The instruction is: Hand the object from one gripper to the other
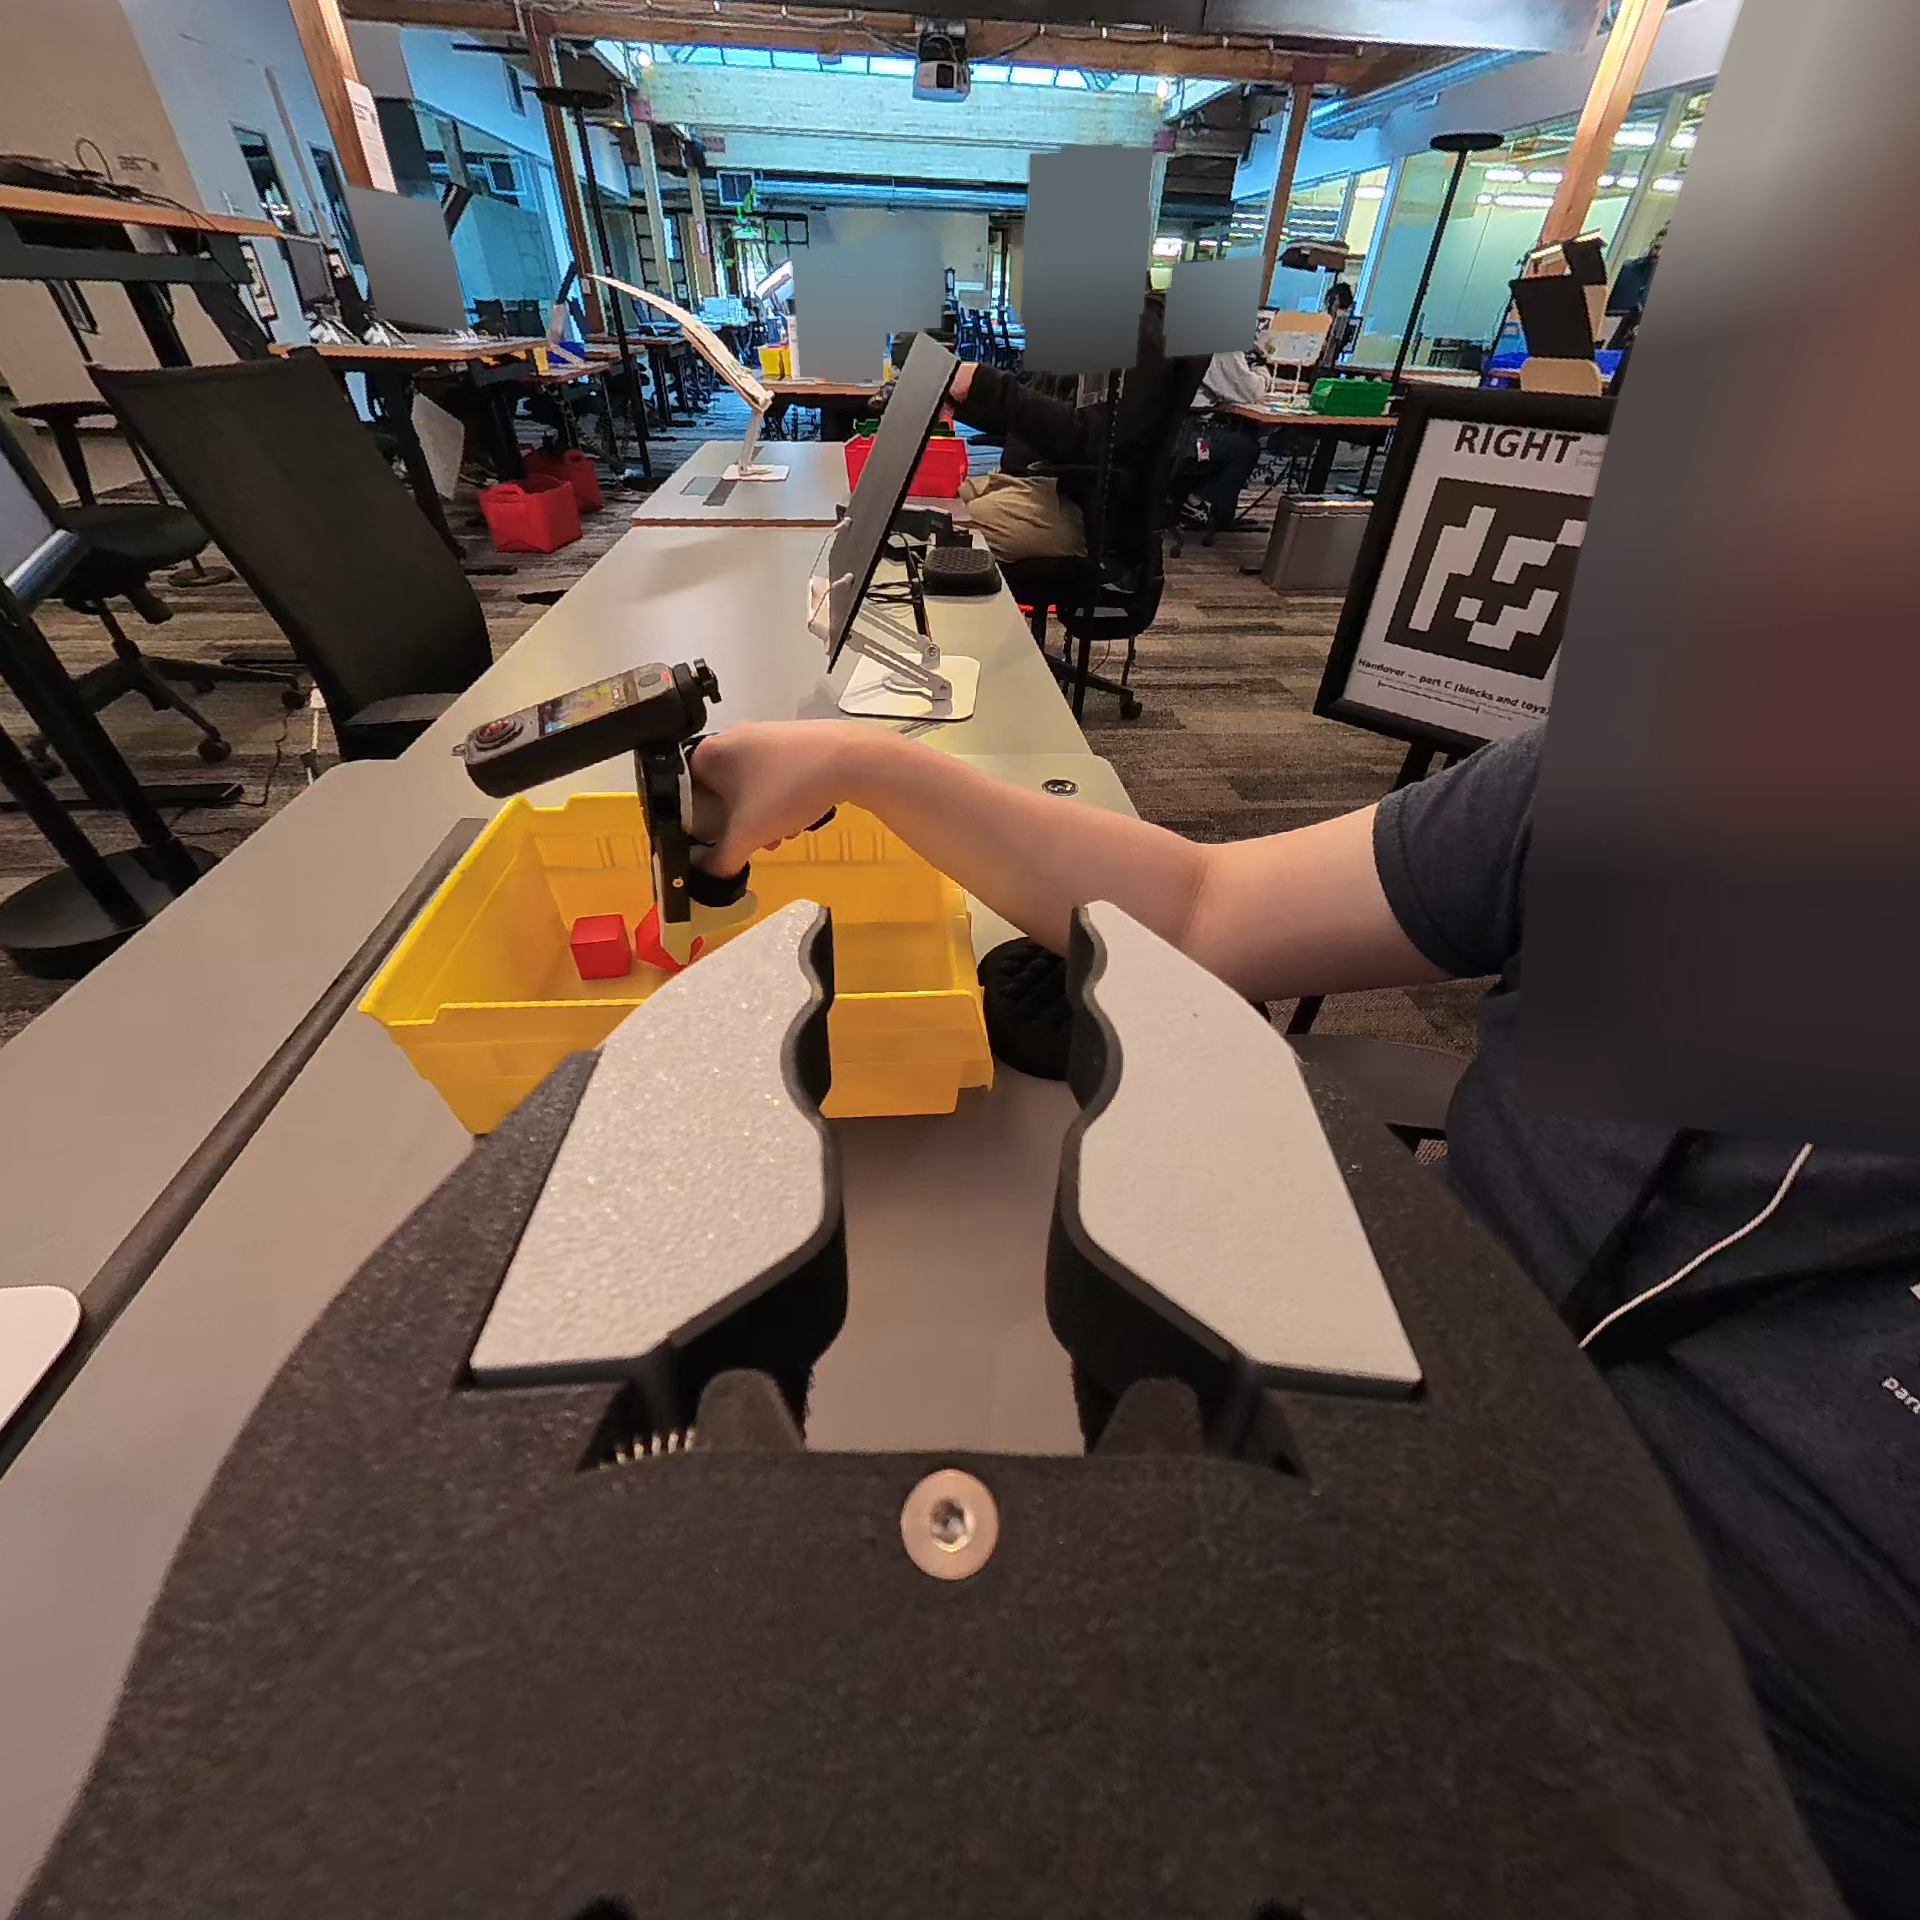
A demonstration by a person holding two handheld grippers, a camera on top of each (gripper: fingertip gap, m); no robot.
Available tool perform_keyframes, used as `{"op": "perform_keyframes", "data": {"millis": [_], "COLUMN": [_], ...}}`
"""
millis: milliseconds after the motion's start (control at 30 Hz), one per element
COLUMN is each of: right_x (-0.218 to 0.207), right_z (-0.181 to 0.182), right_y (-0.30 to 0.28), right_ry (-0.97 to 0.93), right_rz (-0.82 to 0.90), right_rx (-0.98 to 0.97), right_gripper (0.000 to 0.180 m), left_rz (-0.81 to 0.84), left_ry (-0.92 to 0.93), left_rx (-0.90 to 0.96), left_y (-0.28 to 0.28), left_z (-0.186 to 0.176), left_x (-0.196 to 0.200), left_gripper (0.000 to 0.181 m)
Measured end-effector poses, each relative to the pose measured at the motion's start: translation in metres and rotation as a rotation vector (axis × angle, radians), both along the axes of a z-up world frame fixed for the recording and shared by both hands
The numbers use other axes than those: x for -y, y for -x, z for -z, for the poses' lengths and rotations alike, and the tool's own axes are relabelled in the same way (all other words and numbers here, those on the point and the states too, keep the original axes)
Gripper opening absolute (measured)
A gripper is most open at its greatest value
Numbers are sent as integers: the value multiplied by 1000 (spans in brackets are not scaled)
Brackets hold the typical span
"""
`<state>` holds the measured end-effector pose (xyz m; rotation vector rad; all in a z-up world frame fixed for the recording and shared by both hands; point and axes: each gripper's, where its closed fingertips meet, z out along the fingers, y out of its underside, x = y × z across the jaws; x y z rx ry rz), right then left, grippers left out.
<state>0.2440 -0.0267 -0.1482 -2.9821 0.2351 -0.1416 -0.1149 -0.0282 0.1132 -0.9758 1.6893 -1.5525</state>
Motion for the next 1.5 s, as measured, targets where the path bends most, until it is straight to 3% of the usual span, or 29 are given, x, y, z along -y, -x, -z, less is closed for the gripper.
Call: {"op": "perform_keyframes", "data": {"millis": [900,1000,1100,1233,1300,1500], "right_x": [8,7,5,6,6,9], "right_z": [11,9,-1,-22,-36,-70], "right_y": [-1,3,5,11,14,24], "right_ry": [86,88,62,16,-26,-145], "right_rz": [68,57,48,27,16,-18], "right_rx": [28,24,33,43,52,40], "right_gripper": [40,47,49,49,49,49], "left_rz": [-12,-121,-410,-731,-785,-732], "left_ry": [-34,-75,-169,-303,-312,-277], "left_rx": [-31,-75,-116,-359,-499,-749], "left_y": [9,18,35,84,105,124], "left_z": [-1,2,6,45,72,138], "left_x": [-1,-24,-81,-155,-176,-198], "left_gripper": [43,45,43,43,41,40]}}
